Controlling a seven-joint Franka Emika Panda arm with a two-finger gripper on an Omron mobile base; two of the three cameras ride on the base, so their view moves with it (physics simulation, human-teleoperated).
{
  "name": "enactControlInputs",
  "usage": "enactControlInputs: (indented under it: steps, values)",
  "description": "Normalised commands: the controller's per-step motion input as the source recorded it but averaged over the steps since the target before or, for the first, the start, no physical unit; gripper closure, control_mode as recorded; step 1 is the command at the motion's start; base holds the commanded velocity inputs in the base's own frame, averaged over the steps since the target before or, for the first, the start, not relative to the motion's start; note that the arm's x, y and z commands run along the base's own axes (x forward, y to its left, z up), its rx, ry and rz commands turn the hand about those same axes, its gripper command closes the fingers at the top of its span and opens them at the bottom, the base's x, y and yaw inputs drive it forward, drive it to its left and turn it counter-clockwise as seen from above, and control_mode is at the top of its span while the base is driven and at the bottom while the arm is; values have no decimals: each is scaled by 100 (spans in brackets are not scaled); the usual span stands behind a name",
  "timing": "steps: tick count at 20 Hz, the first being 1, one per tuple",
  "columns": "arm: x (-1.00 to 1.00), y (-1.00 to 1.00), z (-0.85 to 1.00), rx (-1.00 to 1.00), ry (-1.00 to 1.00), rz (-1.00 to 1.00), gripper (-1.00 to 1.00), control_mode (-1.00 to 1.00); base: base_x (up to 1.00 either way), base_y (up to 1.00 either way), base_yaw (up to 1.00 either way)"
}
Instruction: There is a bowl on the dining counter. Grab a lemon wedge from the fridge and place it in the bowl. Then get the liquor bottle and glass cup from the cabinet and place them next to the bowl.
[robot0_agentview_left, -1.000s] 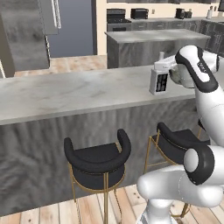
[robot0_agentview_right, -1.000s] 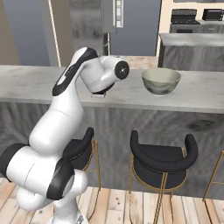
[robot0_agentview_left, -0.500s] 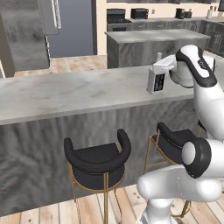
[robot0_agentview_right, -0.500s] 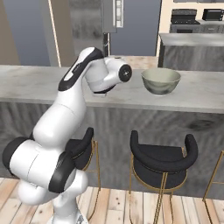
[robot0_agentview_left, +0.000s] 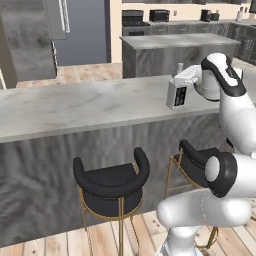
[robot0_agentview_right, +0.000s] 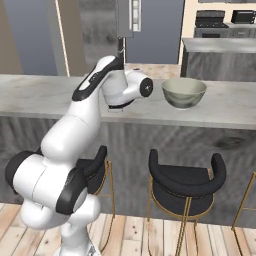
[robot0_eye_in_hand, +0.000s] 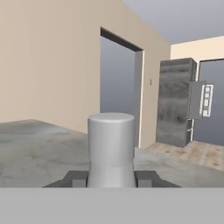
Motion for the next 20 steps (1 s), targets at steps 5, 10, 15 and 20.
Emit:
enactControlInputs:
  steps: [5,10,15,20]
  values:
    - [12,0,-1,0,1,0,100,-100,0,0,0]
    - [17,0,-1,0,1,0,100,-100,0,0,0]
    - [20,-5,0,0,0,1,100,-100,0,0,0]
    - [6,-3,-10,0,0,1,100,-100,0,0,0]
